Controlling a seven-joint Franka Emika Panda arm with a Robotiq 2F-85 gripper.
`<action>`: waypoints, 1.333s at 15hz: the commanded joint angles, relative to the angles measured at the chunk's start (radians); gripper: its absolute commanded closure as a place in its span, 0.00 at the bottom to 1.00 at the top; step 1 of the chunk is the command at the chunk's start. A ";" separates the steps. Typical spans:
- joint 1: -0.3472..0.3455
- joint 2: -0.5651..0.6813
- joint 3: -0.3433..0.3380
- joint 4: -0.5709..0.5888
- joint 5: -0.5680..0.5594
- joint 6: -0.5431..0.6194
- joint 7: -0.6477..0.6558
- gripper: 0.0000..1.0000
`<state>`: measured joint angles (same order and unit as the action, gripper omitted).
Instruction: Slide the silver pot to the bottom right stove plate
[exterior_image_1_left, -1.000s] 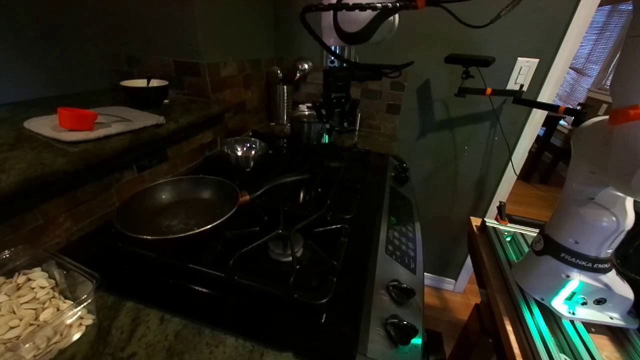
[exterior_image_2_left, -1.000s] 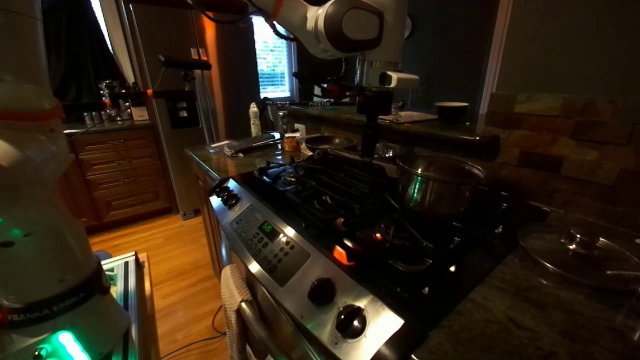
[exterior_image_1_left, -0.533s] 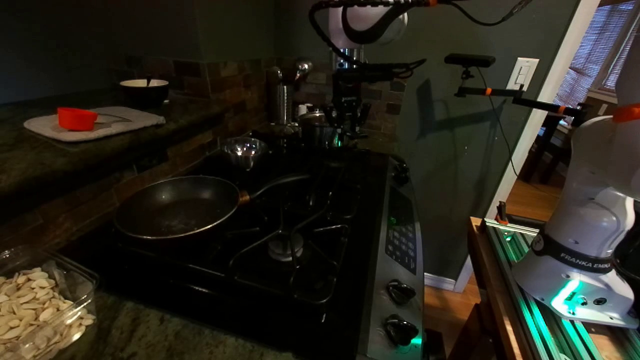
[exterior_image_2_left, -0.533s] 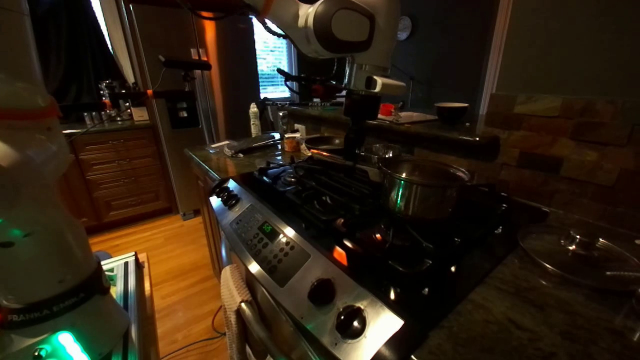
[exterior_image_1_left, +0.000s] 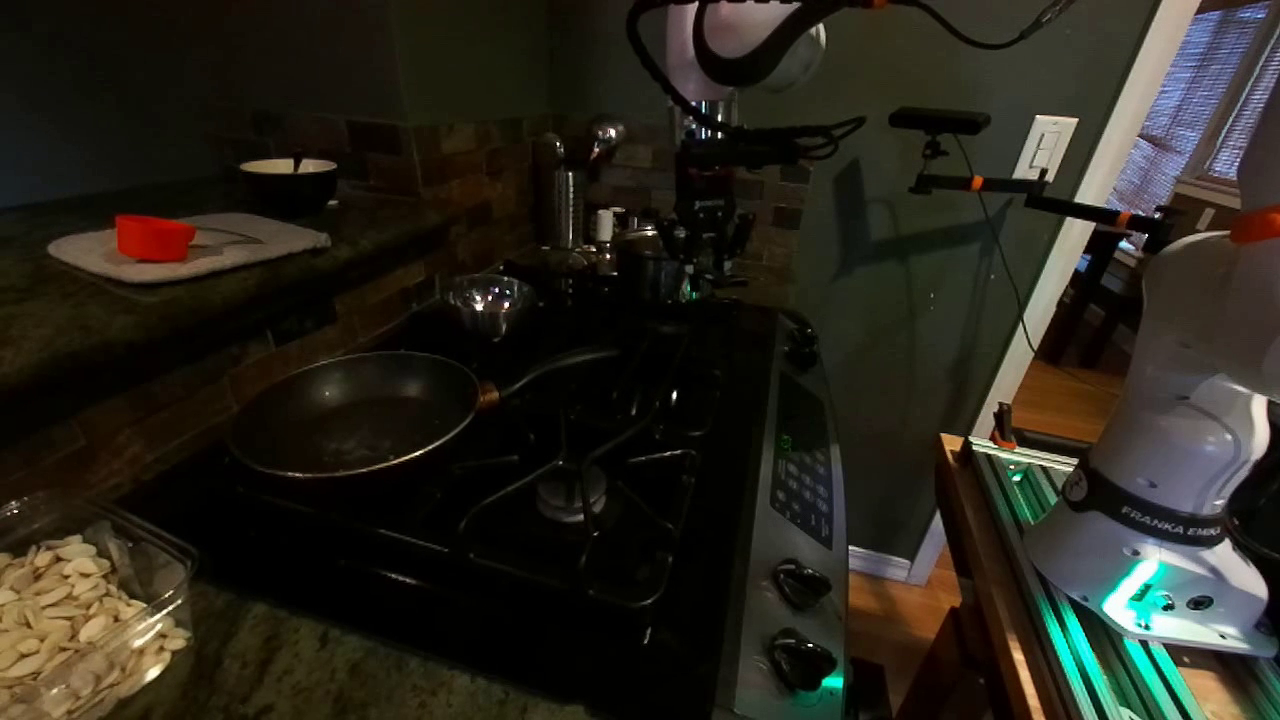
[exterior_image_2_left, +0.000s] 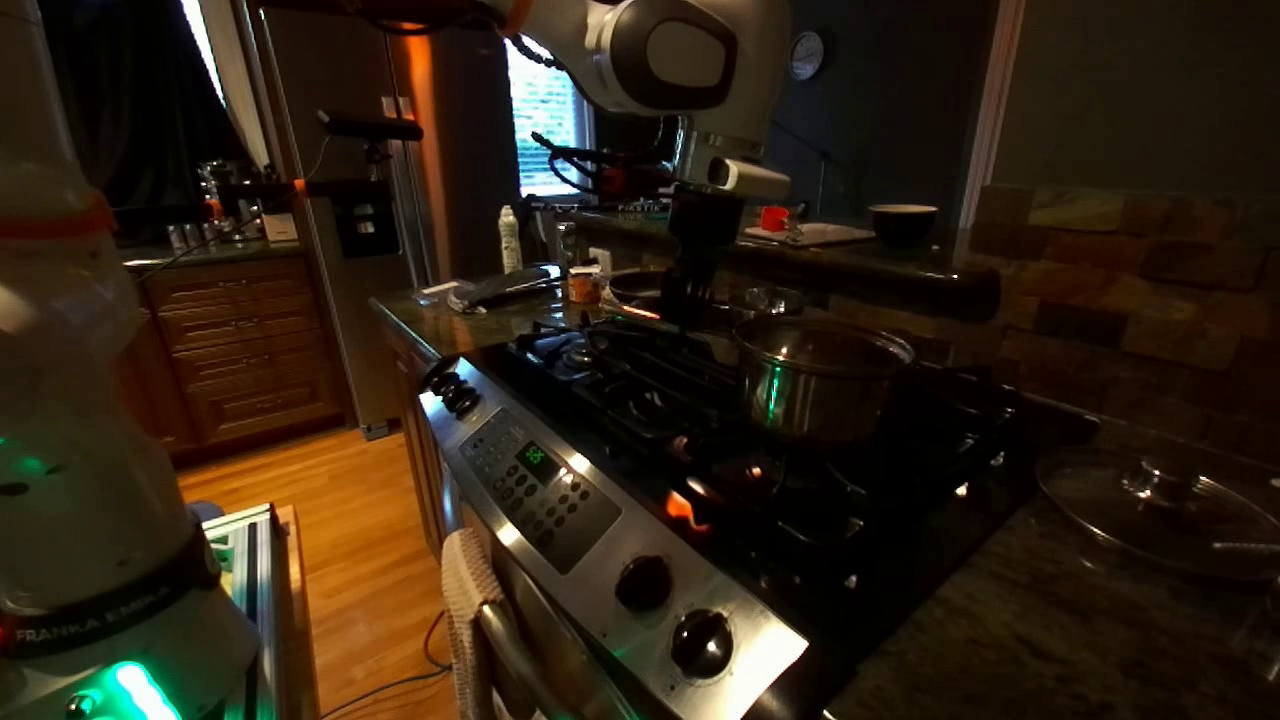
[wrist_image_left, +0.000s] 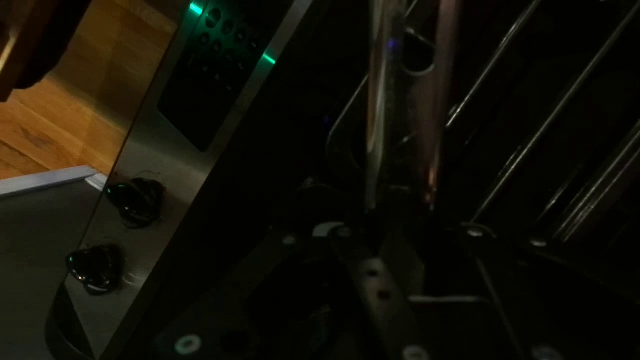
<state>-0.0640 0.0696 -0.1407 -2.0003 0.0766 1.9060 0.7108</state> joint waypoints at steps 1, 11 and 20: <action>-0.011 -0.028 0.010 -0.051 0.029 -0.012 0.033 0.92; -0.019 -0.020 0.006 -0.076 0.037 0.035 0.030 0.92; -0.024 -0.045 0.007 -0.044 0.032 -0.007 0.020 0.25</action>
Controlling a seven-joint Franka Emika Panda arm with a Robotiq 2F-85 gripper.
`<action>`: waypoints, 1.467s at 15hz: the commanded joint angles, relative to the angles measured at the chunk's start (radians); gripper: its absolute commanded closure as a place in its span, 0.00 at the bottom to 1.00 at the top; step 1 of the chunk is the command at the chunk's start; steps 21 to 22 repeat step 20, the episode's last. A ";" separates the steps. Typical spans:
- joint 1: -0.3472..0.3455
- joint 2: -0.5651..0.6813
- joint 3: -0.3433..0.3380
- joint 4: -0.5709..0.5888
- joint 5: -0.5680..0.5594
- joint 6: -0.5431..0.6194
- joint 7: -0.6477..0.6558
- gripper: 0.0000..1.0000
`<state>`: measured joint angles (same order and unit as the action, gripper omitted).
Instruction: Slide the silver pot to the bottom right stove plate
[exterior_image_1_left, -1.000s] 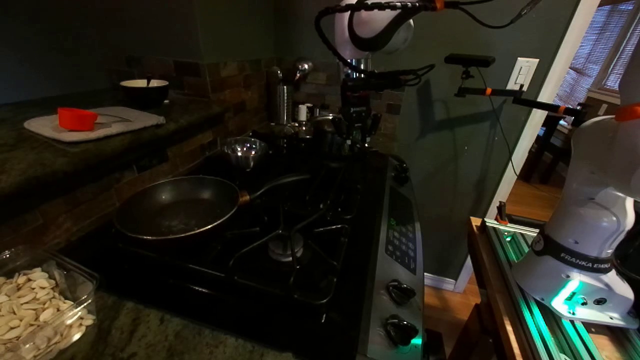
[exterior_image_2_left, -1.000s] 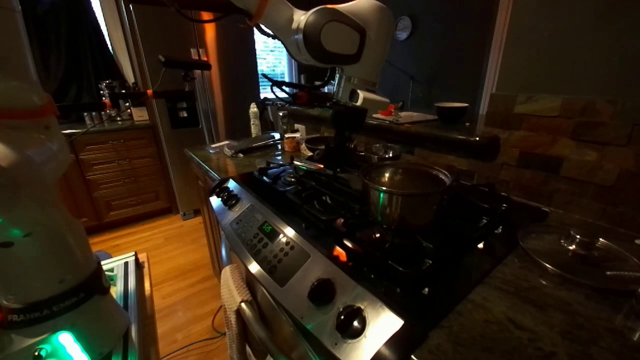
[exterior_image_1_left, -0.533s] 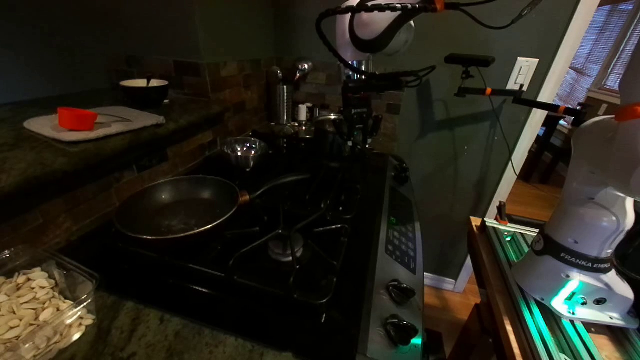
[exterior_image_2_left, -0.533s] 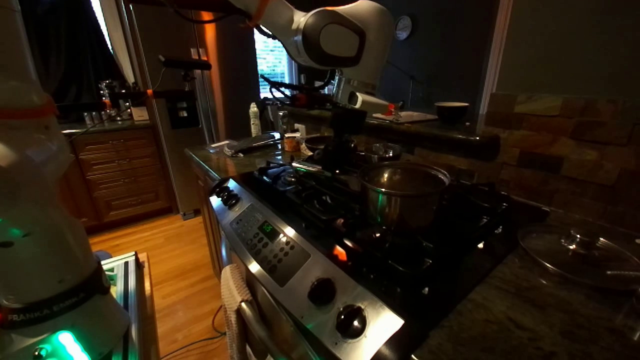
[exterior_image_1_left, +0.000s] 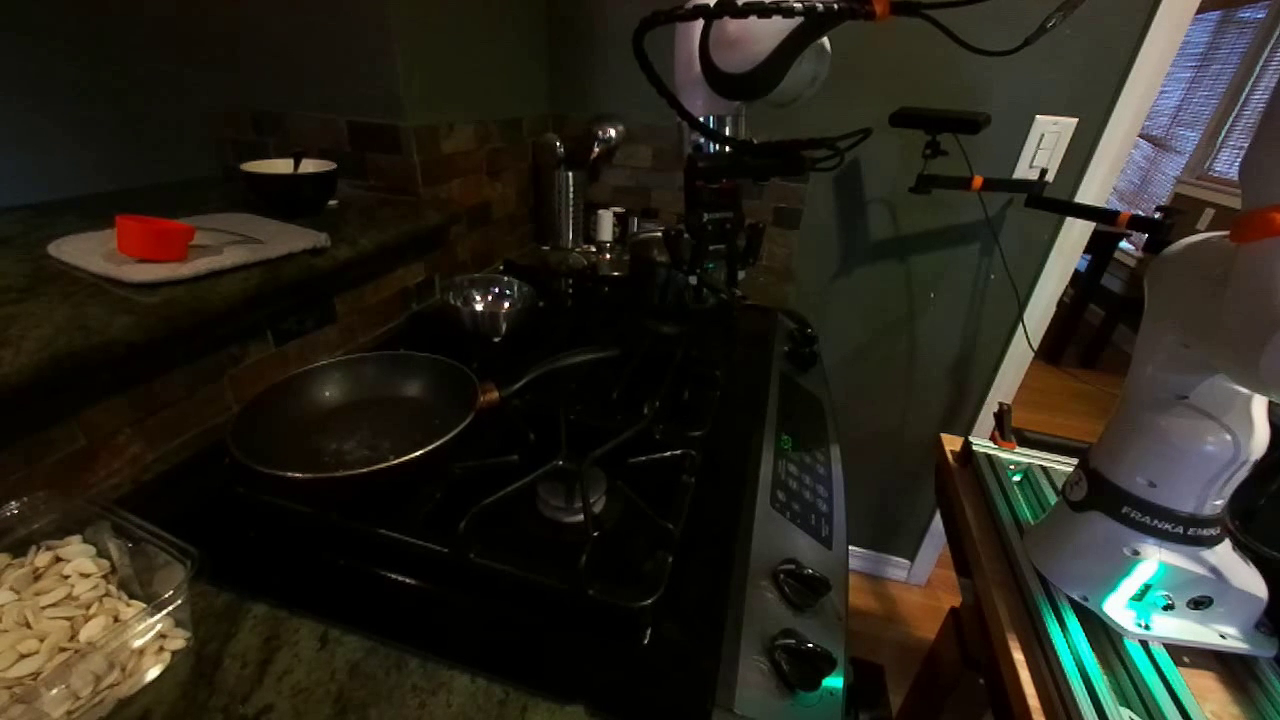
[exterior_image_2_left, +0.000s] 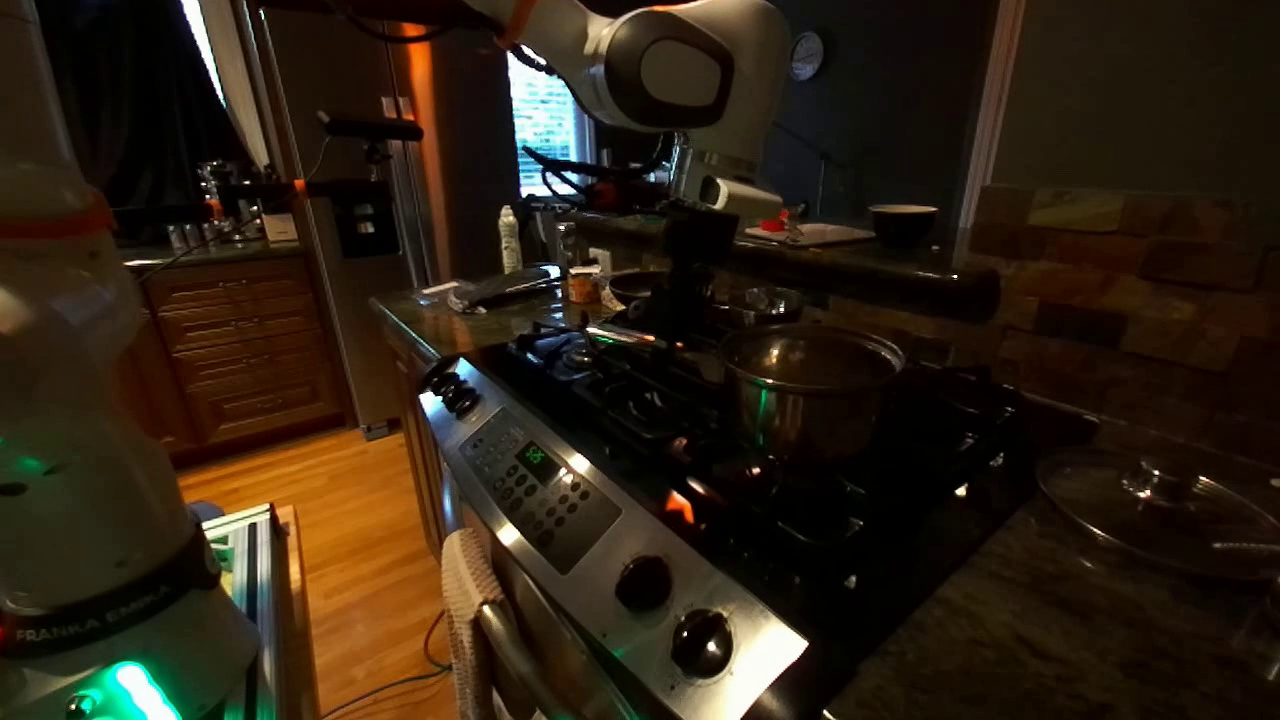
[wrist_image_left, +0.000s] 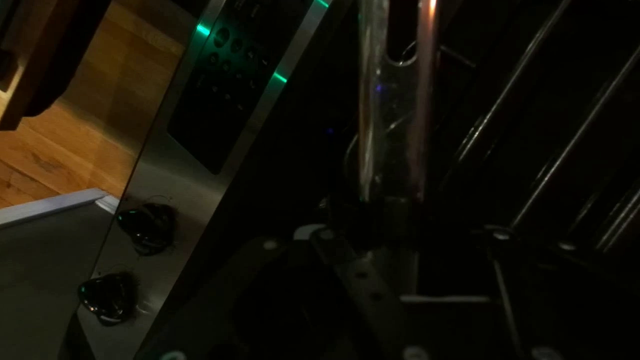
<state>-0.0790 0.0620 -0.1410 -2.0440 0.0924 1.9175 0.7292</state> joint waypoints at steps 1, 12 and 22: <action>-0.010 -0.048 0.007 0.005 0.011 -0.025 0.003 0.17; -0.004 -0.216 0.047 0.085 -0.004 -0.017 -0.204 0.00; -0.004 -0.233 0.062 0.114 0.015 -0.023 -0.386 0.00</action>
